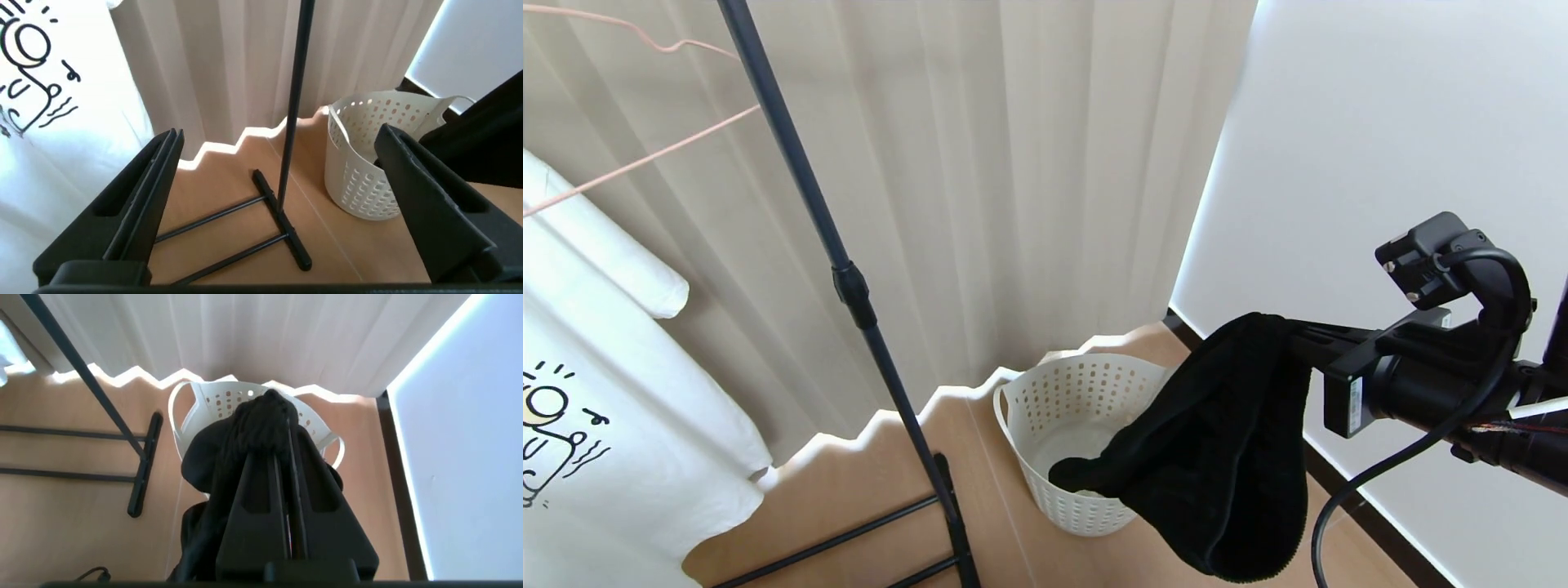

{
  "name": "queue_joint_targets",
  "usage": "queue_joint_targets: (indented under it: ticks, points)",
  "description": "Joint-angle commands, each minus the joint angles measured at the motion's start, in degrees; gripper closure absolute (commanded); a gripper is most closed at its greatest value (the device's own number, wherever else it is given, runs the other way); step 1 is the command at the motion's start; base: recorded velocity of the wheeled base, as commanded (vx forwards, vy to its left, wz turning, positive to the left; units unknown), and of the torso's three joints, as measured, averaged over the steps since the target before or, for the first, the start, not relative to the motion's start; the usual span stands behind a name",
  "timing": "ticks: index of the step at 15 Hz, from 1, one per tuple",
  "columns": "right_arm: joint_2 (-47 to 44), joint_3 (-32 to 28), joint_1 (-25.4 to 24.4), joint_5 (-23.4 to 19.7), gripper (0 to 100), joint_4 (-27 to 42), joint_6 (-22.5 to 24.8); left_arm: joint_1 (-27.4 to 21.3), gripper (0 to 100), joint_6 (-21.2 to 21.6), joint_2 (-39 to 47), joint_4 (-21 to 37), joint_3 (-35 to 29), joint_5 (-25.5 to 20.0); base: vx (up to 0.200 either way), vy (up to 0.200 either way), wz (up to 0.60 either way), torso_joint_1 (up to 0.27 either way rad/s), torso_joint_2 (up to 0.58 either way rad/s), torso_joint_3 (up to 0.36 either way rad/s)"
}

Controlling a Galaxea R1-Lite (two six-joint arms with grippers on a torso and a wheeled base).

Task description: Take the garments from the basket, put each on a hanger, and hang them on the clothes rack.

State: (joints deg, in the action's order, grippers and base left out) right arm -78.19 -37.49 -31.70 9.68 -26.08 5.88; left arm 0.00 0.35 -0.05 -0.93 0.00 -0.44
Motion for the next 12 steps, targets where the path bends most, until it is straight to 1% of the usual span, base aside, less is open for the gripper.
queue_joint_targets:
  ticks: [1, 6, 12]
  points:
    - [-0.12, 0.04, -0.03, -0.01, 100, -0.03, 0.01, 0.0, 0, 0.0, 0.05, -0.04, 0.0, 0.0, 0.0, 0.0, 0.0, 0.124, -0.48, -0.295]
    - [-0.12, 0.13, -0.03, -0.01, 100, -0.12, -0.08, 0.0, 0, 0.09, 0.05, -0.04, 0.0, 0.0, 0.0, 0.0, 0.0, 0.139, -0.48, -0.193]
    - [-0.12, 0.13, -0.03, -0.1, 100, -0.12, -0.08, 0.0, 0, 0.09, 0.05, -0.04, 0.0, 0.0, 0.0, 0.0, 0.0, 0.183, -0.52, -0.269]
